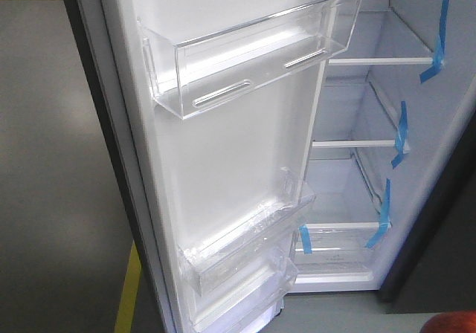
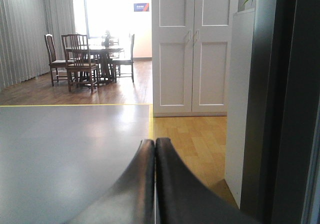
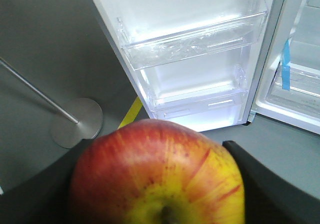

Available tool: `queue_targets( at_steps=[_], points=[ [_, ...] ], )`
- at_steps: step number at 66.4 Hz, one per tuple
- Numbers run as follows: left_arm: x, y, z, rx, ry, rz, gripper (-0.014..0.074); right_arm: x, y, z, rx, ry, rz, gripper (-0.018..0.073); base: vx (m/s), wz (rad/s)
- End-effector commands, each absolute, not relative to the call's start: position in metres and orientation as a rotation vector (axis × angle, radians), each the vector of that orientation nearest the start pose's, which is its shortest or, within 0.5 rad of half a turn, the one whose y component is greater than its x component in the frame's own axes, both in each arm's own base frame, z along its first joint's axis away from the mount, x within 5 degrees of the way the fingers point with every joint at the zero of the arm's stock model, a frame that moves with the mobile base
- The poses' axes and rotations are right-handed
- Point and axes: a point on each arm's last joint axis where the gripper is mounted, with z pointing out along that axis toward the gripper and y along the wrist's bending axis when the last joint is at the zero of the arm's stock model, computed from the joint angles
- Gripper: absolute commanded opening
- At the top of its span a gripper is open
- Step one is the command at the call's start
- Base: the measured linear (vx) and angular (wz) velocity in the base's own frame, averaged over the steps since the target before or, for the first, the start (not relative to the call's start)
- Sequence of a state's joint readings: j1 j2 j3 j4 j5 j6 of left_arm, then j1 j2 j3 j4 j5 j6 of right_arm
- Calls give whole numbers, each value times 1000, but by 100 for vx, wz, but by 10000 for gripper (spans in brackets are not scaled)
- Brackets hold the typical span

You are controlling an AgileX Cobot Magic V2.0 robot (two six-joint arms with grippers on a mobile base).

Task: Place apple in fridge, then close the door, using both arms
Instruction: 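Approach closer to the fridge door bins, keeping the apple in the right gripper, then raise the right gripper and lower the apple into the top door bin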

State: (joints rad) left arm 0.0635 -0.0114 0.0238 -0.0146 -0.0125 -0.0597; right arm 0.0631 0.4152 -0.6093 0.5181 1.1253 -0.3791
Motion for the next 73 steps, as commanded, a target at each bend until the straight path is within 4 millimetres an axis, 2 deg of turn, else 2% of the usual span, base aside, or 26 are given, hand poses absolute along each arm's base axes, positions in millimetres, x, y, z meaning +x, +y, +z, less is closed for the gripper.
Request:
queue_targets(
  at_steps=[1,57,73],
  points=[
    [53,3,220,-101,1372,-19,-6,51,45,317,-426,2186,524,97,0,-2],
    [53,3,220,-101,1372,-19,-6,51,45,317,-428,2182,516,97,0,0],
    [53,3,220,-101,1372,-19,-6,67,43,331,-379,2111,486,98,0,0]
  ],
)
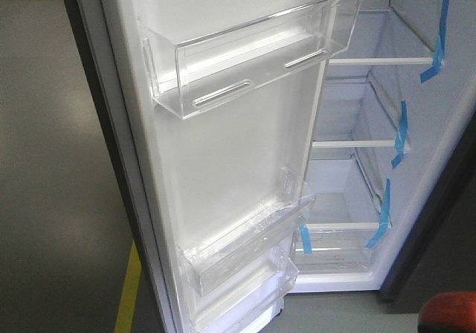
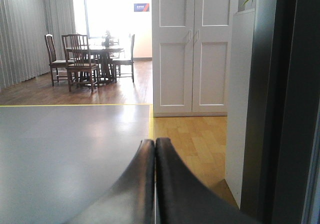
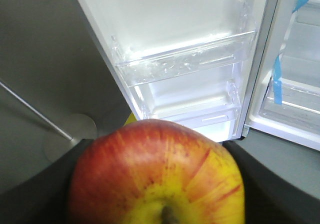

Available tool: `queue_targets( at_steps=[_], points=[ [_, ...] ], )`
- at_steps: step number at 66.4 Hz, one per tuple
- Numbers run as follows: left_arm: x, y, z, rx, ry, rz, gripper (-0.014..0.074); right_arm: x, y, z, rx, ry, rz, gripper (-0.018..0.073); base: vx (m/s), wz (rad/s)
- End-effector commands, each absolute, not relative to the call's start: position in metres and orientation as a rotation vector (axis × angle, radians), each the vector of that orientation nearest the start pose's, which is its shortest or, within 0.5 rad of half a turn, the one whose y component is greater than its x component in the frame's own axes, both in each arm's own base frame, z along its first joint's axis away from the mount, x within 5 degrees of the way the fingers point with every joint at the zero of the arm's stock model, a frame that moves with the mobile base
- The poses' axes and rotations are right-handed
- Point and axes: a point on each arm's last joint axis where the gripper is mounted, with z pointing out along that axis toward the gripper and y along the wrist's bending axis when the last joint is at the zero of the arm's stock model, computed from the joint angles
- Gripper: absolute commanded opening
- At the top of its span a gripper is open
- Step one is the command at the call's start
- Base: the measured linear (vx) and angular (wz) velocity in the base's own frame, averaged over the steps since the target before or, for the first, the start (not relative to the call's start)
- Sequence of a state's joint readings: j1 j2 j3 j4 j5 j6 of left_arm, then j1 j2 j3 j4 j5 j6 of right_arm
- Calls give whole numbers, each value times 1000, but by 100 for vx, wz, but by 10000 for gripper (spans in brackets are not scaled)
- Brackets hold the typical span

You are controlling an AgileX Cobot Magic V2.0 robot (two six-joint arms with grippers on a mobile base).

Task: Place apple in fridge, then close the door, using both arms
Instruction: 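Raise the right gripper and lower the apple into the top door bin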

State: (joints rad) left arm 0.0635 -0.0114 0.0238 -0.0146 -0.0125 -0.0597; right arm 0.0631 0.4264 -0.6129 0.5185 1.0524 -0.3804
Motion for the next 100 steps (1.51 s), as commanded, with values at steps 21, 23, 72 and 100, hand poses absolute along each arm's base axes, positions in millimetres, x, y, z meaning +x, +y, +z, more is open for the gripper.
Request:
queue_targets(
  at_steps=[21,23,72,100],
  points=[
    [53,3,220,-101,1372,-19,-6,123,47,396,-456,2071,450,98,0,0],
    [53,3,220,-101,1372,-19,-6,130,48,402,-458,2066,449,98,0,0],
    [53,3,220,-101,1372,-19,-6,269,81,526,-658,1786,575,118,0,0],
    [53,3,220,-101,1372,-19,-6,343,129,516,-664,1791,449,141,0,0]
  ],
)
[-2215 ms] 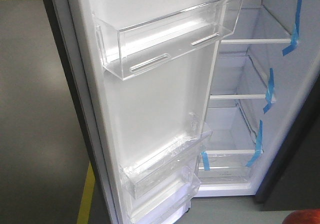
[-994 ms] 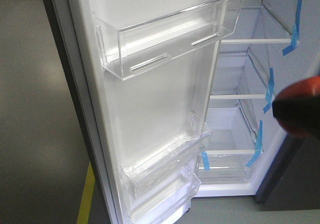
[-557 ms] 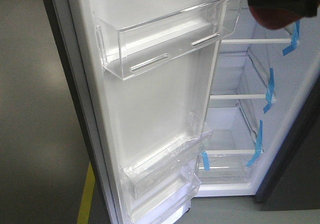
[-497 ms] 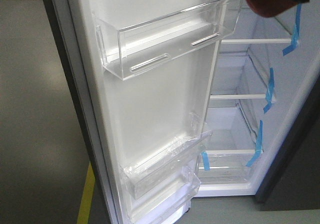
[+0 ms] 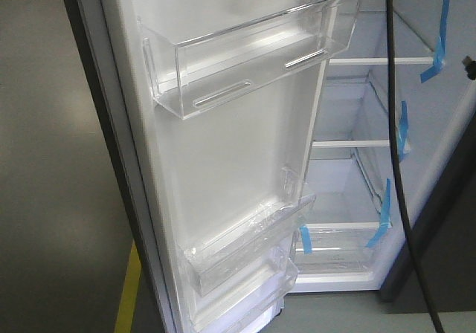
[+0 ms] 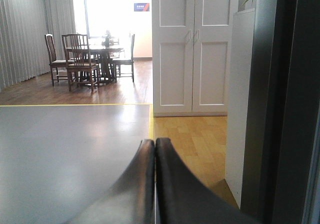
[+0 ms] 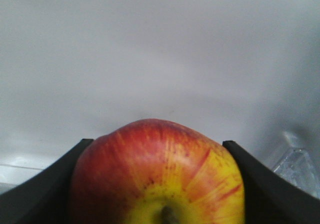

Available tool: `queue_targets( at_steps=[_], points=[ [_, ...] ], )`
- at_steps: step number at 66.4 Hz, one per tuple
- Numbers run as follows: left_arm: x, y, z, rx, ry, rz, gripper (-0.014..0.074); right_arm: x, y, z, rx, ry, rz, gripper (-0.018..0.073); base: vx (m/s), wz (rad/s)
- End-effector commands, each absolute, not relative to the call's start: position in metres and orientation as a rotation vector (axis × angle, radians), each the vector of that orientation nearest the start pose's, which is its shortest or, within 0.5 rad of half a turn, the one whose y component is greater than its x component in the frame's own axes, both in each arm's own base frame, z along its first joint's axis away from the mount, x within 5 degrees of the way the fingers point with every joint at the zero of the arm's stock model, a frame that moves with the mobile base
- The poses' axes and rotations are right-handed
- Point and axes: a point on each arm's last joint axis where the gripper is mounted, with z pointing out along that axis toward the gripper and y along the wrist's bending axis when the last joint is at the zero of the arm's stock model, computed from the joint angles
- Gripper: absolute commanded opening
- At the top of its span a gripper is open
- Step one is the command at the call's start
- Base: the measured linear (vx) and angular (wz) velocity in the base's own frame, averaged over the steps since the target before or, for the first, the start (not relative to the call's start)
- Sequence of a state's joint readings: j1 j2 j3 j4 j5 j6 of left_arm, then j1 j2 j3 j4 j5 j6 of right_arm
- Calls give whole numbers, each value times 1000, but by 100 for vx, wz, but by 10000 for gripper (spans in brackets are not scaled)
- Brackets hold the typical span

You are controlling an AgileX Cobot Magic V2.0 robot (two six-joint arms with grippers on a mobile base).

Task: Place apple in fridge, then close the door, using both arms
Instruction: 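Raise the right gripper and lower the apple into the top door bin, then open the right gripper and withdraw it from the bin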

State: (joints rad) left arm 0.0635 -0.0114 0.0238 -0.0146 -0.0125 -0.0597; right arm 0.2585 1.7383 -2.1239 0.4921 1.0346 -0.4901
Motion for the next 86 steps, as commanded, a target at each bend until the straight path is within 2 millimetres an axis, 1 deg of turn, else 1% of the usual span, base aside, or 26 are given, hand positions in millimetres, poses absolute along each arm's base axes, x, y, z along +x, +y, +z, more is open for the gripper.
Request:
queue_targets(
  at_steps=[1,13,23,28,43,56,64,73,79,86],
  points=[
    [53,3,220,-101,1372,-19,-6,346,129,514,-662,1794,450,143,0,0],
    [53,3,220,-101,1372,-19,-6,364,132,504,-628,1786,443,172,0,0],
    [53,3,220,-101,1372,-19,-6,368,133,498,-632,1803,442,220,0,0],
    [53,3,220,-101,1372,-19,-6,368,133,497,-642,1817,431,273,0,0],
    [53,3,220,-101,1372,-19,-6,369,131,495,-607,1848,419,485,0,0],
    [53,3,220,-101,1372,-19,-6,369,131,495,-598,1851,428,607,0,0],
    [53,3,220,-101,1372,-19,-6,369,131,495,-594,1853,434,634,0,0],
    [53,3,220,-101,1372,-19,-6,366,130,497,-555,1870,464,630,0,0],
    [53,3,220,-101,1372,-19,-6,356,128,502,-530,1907,502,625,0,0],
    [53,3,220,-101,1372,-19,-6,336,125,510,-544,1957,531,619,0,0]
  ],
)
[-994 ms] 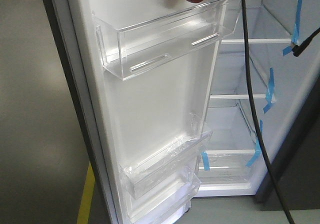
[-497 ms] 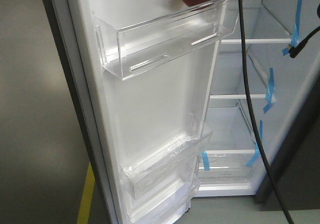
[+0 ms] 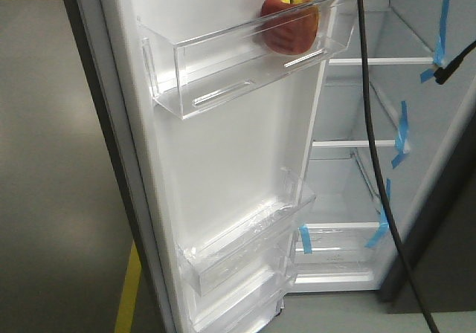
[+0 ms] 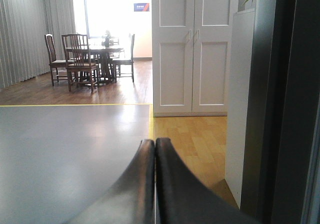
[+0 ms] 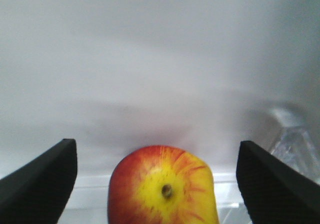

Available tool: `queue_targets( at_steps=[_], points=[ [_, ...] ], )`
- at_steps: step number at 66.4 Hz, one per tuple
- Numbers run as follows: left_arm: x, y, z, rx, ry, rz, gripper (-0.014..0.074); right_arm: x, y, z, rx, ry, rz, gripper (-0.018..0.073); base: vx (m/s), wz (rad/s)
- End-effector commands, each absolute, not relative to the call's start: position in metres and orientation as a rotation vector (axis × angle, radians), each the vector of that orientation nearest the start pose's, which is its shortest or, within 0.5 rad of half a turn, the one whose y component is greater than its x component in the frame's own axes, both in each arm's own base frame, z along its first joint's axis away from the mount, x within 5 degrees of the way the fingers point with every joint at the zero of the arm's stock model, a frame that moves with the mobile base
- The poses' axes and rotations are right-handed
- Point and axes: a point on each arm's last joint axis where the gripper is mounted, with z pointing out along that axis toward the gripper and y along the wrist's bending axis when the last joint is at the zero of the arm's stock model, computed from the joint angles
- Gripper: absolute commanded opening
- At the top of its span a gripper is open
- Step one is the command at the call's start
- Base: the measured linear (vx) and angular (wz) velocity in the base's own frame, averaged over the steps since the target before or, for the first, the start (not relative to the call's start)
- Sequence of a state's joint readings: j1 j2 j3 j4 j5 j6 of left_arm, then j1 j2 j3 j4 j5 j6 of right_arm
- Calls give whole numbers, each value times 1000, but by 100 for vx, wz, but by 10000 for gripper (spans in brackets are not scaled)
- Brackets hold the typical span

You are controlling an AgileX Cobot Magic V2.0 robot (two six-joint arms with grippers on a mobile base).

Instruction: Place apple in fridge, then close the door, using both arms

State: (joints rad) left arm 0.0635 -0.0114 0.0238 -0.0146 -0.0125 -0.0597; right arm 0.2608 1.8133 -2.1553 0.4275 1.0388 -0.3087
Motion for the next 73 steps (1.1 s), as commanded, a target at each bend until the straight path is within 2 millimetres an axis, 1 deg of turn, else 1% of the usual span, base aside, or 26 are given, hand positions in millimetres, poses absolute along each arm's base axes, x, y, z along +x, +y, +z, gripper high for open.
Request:
queue_targets(
  at_steps=[1,9,18,23,24,25,28,29,30,34,45,46,47,50,51,52,57,64,66,73],
  points=[
    [53,3,220,-101,1372,-19,-6,334,126,510,-549,1964,535,619,0,0],
    [53,3,220,-101,1372,-19,-6,314,135,511,-617,1997,535,607,0,0],
    [53,3,220,-101,1372,-19,-6,295,150,497,-677,2021,509,596,0,0],
    [53,3,220,-101,1372,-19,-6,282,155,489,-689,2013,503,594,0,0],
    [53,3,220,-101,1372,-19,-6,277,154,489,-691,2004,503,594,0,0],
    [53,3,220,-101,1372,-19,-6,275,155,484,-695,2014,505,594,0,0],
    [53,3,220,-101,1372,-19,-6,268,156,480,-697,2003,509,594,0,0],
    [53,3,220,-101,1372,-19,-6,262,155,480,-697,1994,507,594,0,0],
    [53,3,220,-101,1372,-19,-6,260,155,474,-699,2005,507,594,0,0],
    [53,3,220,-101,1372,-19,-6,249,152,465,-690,2003,514,594,0,0],
    [53,3,220,-101,1372,-19,-6,215,131,438,-649,2007,505,594,0,0],
    [53,3,220,-101,1372,-19,-6,209,129,438,-645,1999,505,594,0,0],
    [53,3,220,-101,1372,-19,-6,206,127,432,-645,2010,503,594,0,0],
    [53,3,220,-101,1372,-19,-6,196,121,425,-641,2012,502,594,0,0],
    [53,3,220,-101,1372,-19,-6,192,119,426,-639,2005,502,594,0,0],
    [53,3,220,-101,1372,-19,-6,189,118,421,-640,2016,501,594,0,0],
    [53,3,220,-101,1372,-19,-6,171,109,409,-640,2029,506,594,0,0],
    [53,3,220,-101,1372,-19,-6,144,97,393,-638,2035,535,594,0,0],
    [53,3,220,-101,1372,-19,-6,138,95,386,-638,2047,544,594,0,0],
    [53,3,220,-101,1372,-19,-6,114,85,372,-640,2052,576,594,0,0]
  ],
)
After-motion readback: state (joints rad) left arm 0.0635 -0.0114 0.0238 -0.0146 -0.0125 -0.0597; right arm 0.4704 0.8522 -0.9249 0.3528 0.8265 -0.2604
